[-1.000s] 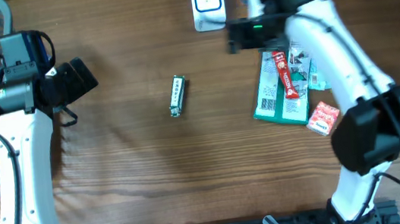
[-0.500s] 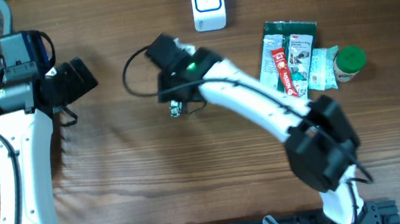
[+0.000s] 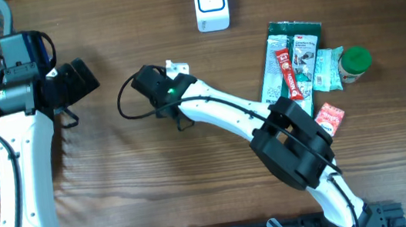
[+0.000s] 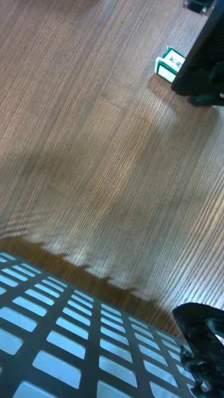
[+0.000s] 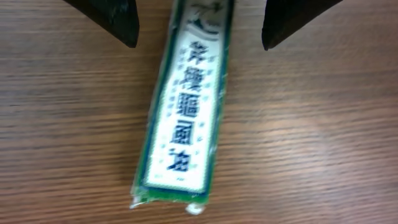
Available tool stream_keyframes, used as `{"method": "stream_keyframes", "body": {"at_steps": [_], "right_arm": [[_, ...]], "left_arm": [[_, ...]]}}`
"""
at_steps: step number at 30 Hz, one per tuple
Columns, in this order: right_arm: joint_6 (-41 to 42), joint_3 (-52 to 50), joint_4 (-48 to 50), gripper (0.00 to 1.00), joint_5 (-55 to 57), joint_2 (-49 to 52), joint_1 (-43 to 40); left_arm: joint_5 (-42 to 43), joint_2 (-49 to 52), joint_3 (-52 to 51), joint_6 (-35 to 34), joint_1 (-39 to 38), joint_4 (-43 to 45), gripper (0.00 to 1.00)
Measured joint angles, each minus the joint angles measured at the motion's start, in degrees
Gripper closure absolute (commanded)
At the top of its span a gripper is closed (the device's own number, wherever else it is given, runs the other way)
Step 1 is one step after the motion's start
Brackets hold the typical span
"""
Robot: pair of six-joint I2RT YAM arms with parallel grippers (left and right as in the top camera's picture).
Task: Scan the item barcode
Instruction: 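Reach the right gripper left to the green-and-white medicine box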
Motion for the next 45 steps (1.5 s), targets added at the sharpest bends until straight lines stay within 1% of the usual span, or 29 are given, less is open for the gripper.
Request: {"method": "stream_keyframes", "body": {"at_steps": [2,9,10,11,12,14,19,22,24,28,30,33,37,40,42,43,45], "right_arm": [[0.24,0.00,-0.09,0.48,0.42,0.00,-0.31],[0.59,0.00,0.22,0.49,0.81,0.98,-0.39],[0.61,0.00,0.26,0.55,0.81,1.53,-0.39],[0.52,0.04,0.35,0.64,1.27,2.23,-0.39],[0.70,0.04,0.48,0.68,1.20,2.23,-0.39],[0.57,0.02,0.57,0.71,1.97,2.25,-0.37],[-2.78,0.02,-1.20,0.72,6.14,2.25,-1.14],[-5.77,0.02,-3.74,0.72,9.09,2.05,-2.67],[-10.58,0.00,-4.57,0.71,10.58,1.27,-4.31],[-24.02,0.02,-5.92,0.71,12.41,-1.49,-7.23],[-29.11,0.02,-7.65,0.71,13.07,-2.10,-8.02],[-33.57,-0.39,-8.85,0.71,13.22,-2.12,-8.07],[-35.98,-3.56,-6.45,0.70,13.25,-2.14,-7.76],[-36.79,-4.96,-6.49,0.60,13.20,-2.14,-7.67],[-37.38,-4.98,-6.47,0.49,13.25,-2.14,-7.63],[-38.18,-4.98,-6.49,0.45,13.22,-2.12,-7.63],[-39.80,-4.98,-6.60,0.43,13.22,-2.14,-7.56]], "left_arm": [[-0.02,0.00,0.00,0.00,0.00,-0.02,0.00],[0.00,0.00,0.00,0.00,0.00,0.00,0.00],[0.00,0.00,0.00,0.00,0.00,0.00,0.00],[-0.02,0.00,0.00,0.00,0.00,0.00,0.00],[-0.02,0.00,0.00,0.00,0.00,0.02,0.00],[-0.02,0.00,0.00,0.00,0.00,0.00,0.00],[-0.02,0.00,0.00,0.00,0.00,0.00,0.00],[0.00,0.00,0.00,0.00,0.00,0.00,0.00],[-0.02,0.00,0.00,0.00,0.00,0.00,0.00],[-0.02,0.00,0.00,0.00,0.00,0.00,0.00],[-0.02,0.00,0.00,0.00,0.00,0.00,0.00],[0.00,0.00,0.00,0.00,0.00,0.00,0.00],[0.00,0.00,0.00,0.00,0.00,0.00,0.00],[-0.02,0.00,0.00,0.00,0.00,0.00,0.00],[0.00,0.00,0.00,0.00,0.00,0.00,0.00],[0.00,0.00,0.00,0.00,0.00,0.00,0.00],[-0.02,0.00,0.00,0.00,0.00,0.00,0.00]]}}
